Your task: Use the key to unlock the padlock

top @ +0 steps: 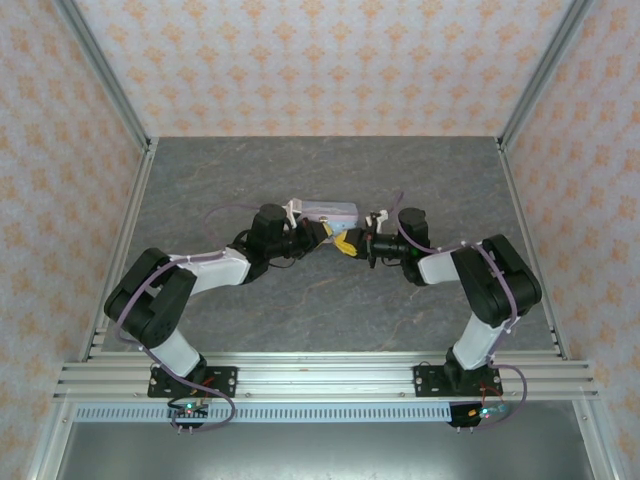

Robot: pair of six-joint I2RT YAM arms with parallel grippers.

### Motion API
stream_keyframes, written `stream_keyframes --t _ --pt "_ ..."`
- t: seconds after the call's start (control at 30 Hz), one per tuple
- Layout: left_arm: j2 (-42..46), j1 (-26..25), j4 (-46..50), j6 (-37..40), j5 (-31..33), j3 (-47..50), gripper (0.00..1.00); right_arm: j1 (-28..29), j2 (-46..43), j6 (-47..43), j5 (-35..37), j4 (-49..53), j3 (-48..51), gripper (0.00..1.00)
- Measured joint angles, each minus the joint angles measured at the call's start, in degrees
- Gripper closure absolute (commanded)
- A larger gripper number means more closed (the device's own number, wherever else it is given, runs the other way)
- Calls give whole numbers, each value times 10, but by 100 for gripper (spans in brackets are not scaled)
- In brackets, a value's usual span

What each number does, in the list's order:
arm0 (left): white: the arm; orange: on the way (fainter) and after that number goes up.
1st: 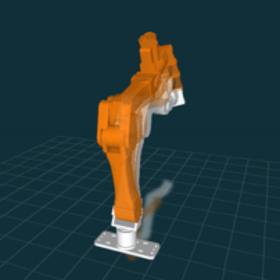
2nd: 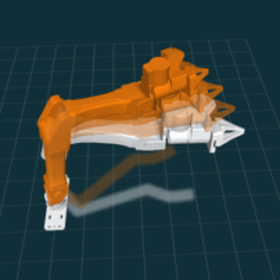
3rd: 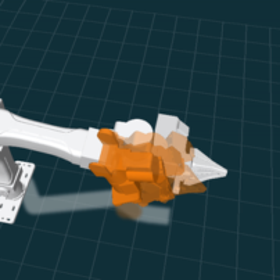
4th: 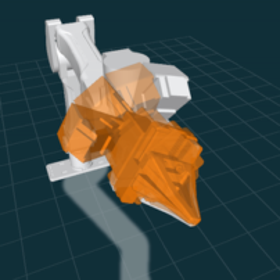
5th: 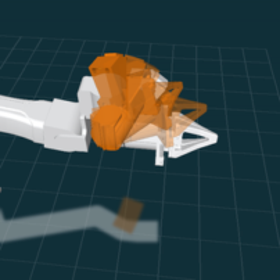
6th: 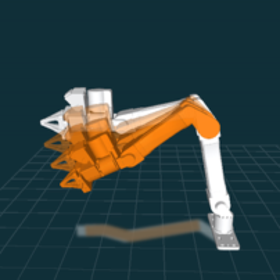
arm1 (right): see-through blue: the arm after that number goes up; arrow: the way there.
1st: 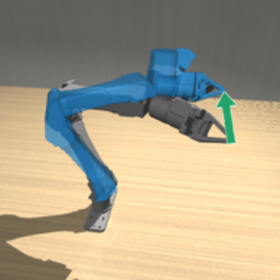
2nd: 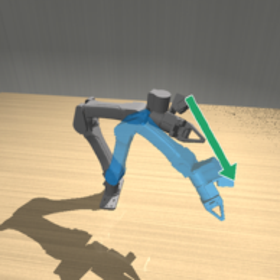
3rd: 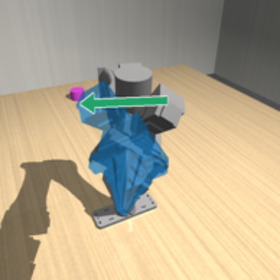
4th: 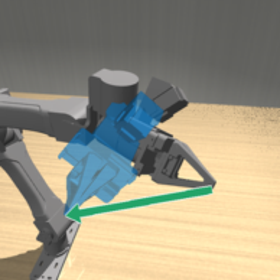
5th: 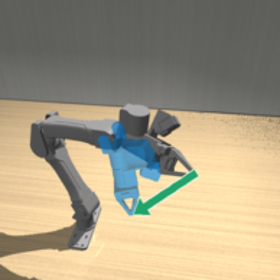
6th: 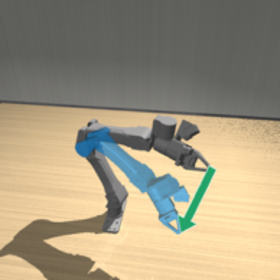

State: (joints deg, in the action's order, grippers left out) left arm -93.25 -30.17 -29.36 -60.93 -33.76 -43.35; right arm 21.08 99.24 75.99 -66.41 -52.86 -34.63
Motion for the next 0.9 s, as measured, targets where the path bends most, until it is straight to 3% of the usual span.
stream_keyframes --t 0.9 --pt "-9 -1 -39 -82 -3 5 100 -16 4 -110 -11 46 -13 100"
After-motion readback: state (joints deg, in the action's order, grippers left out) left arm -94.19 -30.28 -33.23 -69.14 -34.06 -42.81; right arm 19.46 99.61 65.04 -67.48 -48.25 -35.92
